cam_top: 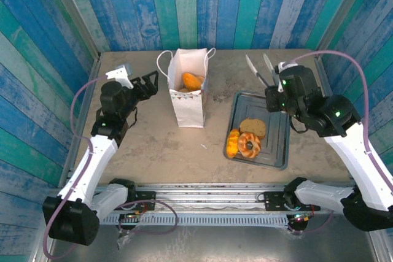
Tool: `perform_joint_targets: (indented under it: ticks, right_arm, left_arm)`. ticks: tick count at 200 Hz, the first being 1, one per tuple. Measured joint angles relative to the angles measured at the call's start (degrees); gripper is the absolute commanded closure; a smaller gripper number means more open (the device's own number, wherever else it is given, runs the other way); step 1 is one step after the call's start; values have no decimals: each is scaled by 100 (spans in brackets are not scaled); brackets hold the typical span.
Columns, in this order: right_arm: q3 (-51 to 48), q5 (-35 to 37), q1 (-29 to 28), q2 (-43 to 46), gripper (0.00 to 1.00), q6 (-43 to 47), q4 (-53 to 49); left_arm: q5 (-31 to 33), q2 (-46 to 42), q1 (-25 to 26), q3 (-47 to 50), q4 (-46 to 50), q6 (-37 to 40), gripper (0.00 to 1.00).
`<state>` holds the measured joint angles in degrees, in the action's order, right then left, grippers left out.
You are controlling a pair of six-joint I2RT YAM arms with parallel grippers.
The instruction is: Place the fake bread into the paper bag
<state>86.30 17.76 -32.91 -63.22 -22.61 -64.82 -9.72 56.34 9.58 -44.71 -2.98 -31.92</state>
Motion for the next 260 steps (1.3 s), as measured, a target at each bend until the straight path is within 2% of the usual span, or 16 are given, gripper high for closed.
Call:
perform_joint_targets:
  ticks: [24,118,172,260]
  right_arm:
    - [-348,-243,179,155,60,-289,-503]
    - [-1674,-1255,197,994,60,-1342,-1635]
    - [-2293,-1912,197,949,60,-1386,-1746]
    - [-2601,-2218,197,883,60,-1316,-1882]
  left_arm:
    - [22,2,0,0,-2,0,6]
    - [52,0,0,199,-173,0,6]
    - [87,0,0,210,-269,2,6]
    - [127,0,0,210,-251,46,6]
